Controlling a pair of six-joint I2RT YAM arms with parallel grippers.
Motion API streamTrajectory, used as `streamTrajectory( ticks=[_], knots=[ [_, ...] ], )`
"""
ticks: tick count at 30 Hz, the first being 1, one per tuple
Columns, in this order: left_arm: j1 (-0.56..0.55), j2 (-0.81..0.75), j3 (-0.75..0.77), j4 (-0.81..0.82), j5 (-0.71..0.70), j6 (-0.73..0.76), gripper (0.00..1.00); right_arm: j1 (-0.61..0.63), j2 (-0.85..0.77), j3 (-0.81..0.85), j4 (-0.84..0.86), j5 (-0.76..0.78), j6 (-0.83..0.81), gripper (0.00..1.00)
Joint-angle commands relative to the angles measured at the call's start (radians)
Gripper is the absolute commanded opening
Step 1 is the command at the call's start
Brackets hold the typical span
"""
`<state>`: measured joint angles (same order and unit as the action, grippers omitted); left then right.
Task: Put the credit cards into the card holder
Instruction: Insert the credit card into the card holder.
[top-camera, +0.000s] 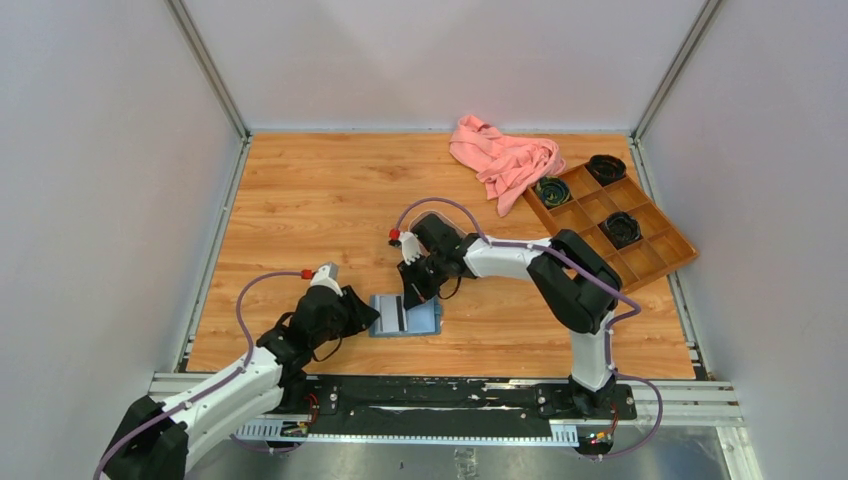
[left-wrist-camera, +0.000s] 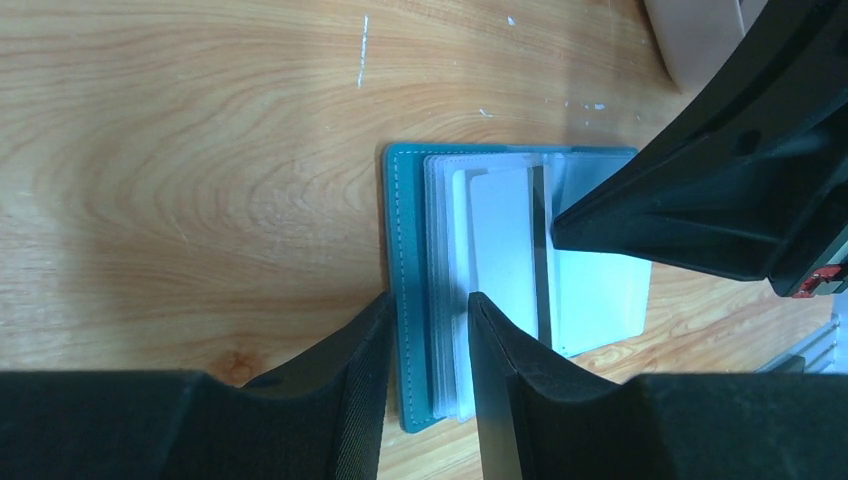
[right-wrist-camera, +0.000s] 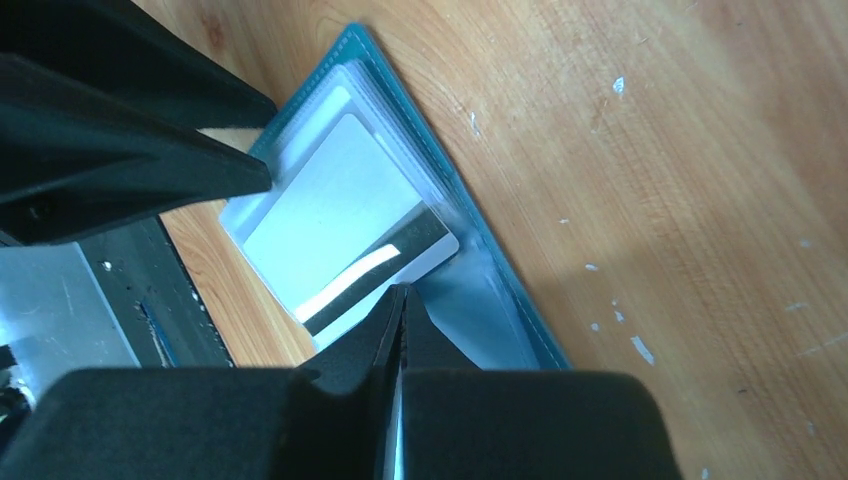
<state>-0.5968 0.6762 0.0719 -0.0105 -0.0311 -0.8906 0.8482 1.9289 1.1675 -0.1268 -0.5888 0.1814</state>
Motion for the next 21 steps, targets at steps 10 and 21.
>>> streamTrajectory(
  ticks=[10,21],
  knots=[
    [0.004,0.081,-0.011,0.056,0.082,0.007,0.39,0.003,0.049,-0.036,0.162,-0.136,0.194,0.01],
    [0.004,0.007,-0.010,0.029,0.071,0.017,0.49,-0.027,-0.084,0.000,0.003,-0.155,-0.156,0.05]
  ],
)
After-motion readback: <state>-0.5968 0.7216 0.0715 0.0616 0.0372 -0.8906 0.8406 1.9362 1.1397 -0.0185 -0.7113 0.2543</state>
